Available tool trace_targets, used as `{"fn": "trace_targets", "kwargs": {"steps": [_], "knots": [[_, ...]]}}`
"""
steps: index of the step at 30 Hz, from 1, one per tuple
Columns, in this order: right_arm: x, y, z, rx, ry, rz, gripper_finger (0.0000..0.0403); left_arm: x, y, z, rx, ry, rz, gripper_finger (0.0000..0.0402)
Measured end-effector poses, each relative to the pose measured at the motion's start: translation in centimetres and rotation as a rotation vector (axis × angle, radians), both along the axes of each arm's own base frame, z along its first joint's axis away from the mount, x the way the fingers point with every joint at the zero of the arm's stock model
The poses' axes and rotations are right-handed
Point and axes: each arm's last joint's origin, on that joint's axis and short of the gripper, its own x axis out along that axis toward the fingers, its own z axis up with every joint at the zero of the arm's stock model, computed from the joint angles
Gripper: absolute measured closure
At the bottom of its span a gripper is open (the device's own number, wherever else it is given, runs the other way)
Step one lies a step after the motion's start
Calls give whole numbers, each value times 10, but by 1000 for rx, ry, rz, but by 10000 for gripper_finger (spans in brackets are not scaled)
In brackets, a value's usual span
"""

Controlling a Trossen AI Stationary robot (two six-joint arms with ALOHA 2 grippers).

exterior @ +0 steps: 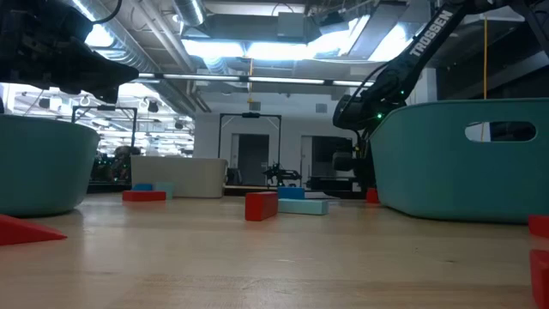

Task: Sort & place blocks by color
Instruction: Put the red block into the gray bin

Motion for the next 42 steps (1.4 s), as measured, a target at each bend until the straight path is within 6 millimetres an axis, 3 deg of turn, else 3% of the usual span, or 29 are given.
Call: {"fn": "trace_targets", "kwargs": {"steps": [13,28,37,42], "knots": [[-2,1,6,-24,28,58,265,0,0,0,0,0,0,401],[-9,12,77,-277,-20,146,265,0,0,0,0,-1,-1,401],[-13,26,123,-442,-78,334,265,0,0,0,0,0,-1,401],[-17,33,138,-471,-90,475,265,0,0,0,0,0,-1,401]]}}
